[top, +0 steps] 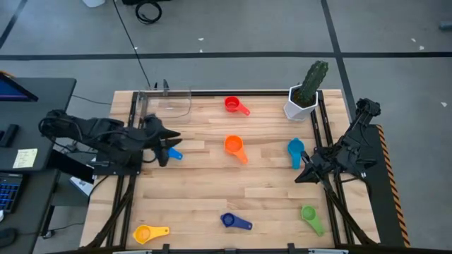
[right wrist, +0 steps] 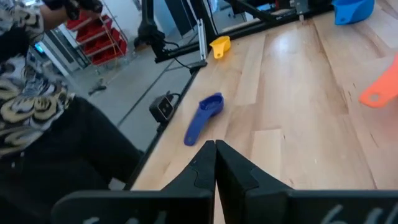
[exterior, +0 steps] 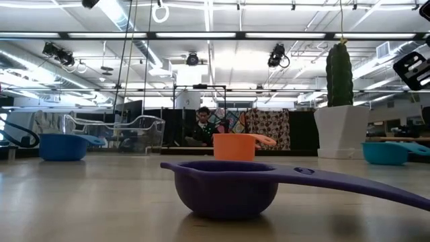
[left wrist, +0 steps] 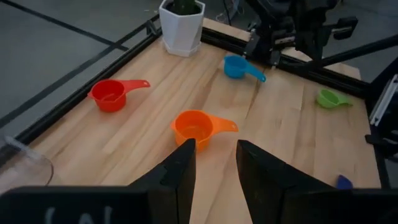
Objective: Nest measuring cups in basket
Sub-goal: Adjust the orange nest measuring cup
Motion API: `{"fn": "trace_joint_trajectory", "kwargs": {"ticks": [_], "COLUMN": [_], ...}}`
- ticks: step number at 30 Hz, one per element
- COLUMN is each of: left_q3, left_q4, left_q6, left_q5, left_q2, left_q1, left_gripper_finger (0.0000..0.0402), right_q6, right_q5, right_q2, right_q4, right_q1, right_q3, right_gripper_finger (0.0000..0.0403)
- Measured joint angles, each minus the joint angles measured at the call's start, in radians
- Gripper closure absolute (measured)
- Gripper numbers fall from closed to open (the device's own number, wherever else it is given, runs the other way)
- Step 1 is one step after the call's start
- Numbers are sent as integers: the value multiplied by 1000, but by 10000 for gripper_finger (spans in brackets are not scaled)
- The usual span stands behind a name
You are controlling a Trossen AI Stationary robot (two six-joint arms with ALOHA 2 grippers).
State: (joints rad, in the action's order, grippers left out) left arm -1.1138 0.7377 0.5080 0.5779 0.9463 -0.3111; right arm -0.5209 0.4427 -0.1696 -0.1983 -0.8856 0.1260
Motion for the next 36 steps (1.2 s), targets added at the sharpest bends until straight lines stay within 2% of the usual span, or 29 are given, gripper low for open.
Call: {"fn": "trace_joint_trajectory", "kwargs": {"ticks": [8, 15, 20, 27, 32, 36], "left_q3": [-267, -384, -386, -386, -386, -386], "left_q4": [160, 257, 254, 158, 137, 77], "left_q6": [31, 136, 132, -129, -240, -484], "left_q5": [-21, -226, -355, -418, -484, -487], "left_q2": [223, 376, 457, 579, 688, 770], "left_q1": [3, 73, 125, 175, 219, 233], "left_gripper_finger": [280, 280, 280, 280, 280, 280], "right_q6": [-67, -3, -66, -73, -72, -71], "right_q5": [0, 32, 32, 35, 36, 36], "right_q2": [0, 0, 0, 0, 0, 0], "right_q4": [159, 232, 282, 288, 295, 297], "right_q1": [0, 0, 0, 0, 0, 0], "right_q3": [0, 0, 0, 0, 0, 0], "right_gripper_finger": [390, 390, 390, 390, 390, 390]}}
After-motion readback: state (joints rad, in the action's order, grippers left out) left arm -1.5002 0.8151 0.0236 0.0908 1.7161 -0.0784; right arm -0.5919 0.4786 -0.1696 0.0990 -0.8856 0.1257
